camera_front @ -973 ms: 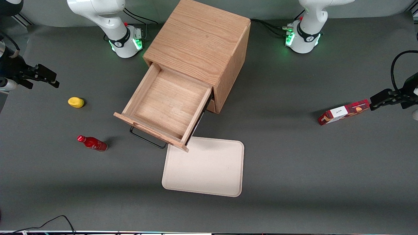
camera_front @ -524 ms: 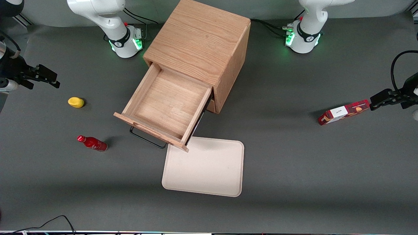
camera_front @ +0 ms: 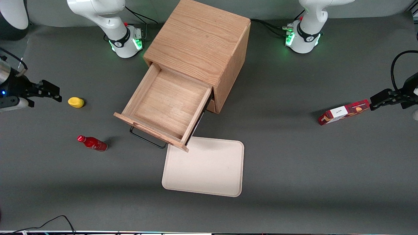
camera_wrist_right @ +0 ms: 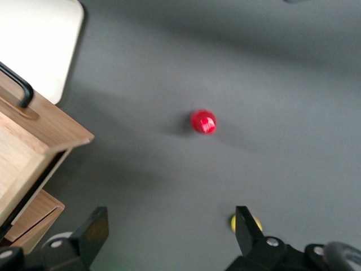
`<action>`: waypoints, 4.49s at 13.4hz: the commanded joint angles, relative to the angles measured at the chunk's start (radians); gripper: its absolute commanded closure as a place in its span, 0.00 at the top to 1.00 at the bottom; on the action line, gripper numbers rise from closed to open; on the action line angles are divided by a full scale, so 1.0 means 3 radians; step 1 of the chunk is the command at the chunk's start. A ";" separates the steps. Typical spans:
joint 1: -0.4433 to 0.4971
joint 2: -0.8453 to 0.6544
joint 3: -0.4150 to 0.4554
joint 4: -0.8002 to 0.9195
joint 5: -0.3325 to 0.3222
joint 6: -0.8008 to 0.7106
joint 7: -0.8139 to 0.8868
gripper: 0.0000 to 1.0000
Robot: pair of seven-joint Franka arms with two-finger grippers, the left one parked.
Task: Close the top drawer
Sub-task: 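Move the right gripper toward the open drawer's front panel, then push the drawer front with the right gripper into the cabinet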
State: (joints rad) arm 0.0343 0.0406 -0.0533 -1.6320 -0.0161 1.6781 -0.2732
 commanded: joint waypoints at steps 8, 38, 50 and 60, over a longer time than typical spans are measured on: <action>-0.0135 0.1801 0.0892 0.1947 0.0048 -0.0158 -0.1073 1.00; -0.0012 0.2610 0.1394 0.2050 0.0314 -0.0363 -0.1406 1.00; -0.0012 0.2376 0.1435 0.1698 0.0340 -0.0373 -0.1339 1.00; -0.0007 0.2094 0.1599 0.1191 0.0412 -0.0204 -0.0992 1.00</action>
State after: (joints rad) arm 0.0351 0.7140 0.4195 -1.2095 0.0790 1.5953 -0.6001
